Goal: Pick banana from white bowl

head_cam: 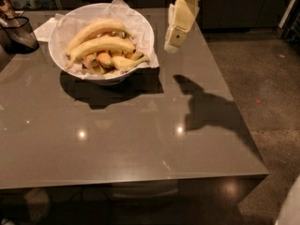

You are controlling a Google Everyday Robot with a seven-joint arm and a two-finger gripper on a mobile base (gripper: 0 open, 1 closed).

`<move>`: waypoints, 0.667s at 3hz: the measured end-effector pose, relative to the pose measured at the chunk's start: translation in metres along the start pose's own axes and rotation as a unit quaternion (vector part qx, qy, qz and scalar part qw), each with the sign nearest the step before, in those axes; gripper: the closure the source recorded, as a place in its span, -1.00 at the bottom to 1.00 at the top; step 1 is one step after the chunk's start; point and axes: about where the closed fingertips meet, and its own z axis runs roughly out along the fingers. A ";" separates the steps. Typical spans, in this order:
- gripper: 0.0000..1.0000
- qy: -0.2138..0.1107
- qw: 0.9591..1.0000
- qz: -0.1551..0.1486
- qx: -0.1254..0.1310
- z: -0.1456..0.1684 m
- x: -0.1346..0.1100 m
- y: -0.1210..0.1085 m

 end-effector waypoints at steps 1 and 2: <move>-1.00 -0.011 1.000 -0.002 0.007 0.002 -0.004 -0.005; -1.00 -0.029 0.999 -0.025 0.000 0.013 -0.029 -0.015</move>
Offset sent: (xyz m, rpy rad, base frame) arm 0.0209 0.0601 0.0138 0.0561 -0.0034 0.1443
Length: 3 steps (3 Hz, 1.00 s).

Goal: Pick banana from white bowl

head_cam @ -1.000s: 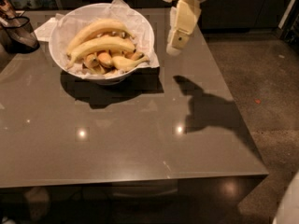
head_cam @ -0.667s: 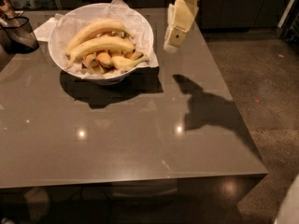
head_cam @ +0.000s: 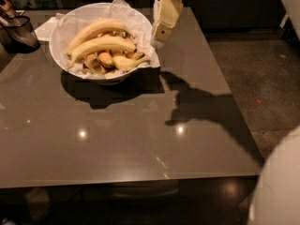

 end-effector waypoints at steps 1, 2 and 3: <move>-1.00 -0.009 1.000 -0.023 -0.011 0.013 -0.025 -0.014; -0.76 -0.013 0.999 -0.047 -0.021 0.027 -0.048 -0.026; -0.68 -0.007 0.998 -0.054 -0.029 0.045 -0.060 -0.036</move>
Offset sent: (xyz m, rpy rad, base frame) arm 0.0253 0.0720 0.0097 -0.0614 0.0551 0.1963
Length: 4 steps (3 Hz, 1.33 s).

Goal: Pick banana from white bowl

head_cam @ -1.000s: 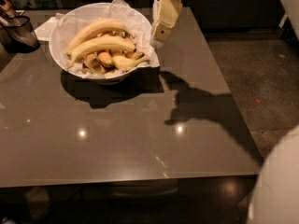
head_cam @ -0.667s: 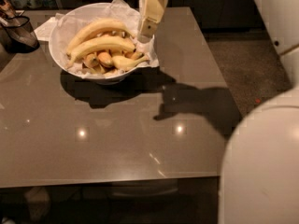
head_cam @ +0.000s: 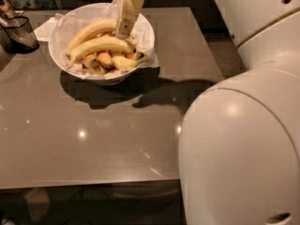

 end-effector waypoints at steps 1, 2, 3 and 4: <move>-0.62 0.014 1.000 0.007 -0.007 0.016 0.000 -0.007; -0.56 0.030 0.999 0.024 -0.018 0.033 0.006 -0.011; -0.42 0.043 0.998 0.045 -0.027 0.045 0.014 -0.012; -0.40 0.053 0.996 0.060 -0.034 0.054 0.019 -0.013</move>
Offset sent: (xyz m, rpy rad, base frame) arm -0.0019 -0.0086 -0.0498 -0.1905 0.1801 -0.0447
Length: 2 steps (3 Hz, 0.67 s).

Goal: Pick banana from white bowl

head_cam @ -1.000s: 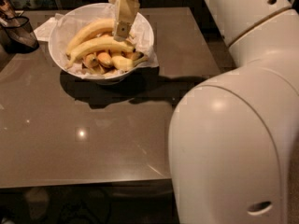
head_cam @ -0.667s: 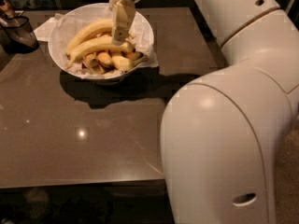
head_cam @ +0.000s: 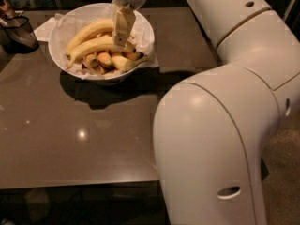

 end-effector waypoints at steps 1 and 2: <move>-0.42 0.006 1.000 0.006 -0.005 0.008 0.000 -0.003; -0.42 0.015 1.000 0.004 -0.009 0.017 -0.003 -0.005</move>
Offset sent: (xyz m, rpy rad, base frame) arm -0.0259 -0.0158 -0.0196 -0.1689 0.1588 0.0427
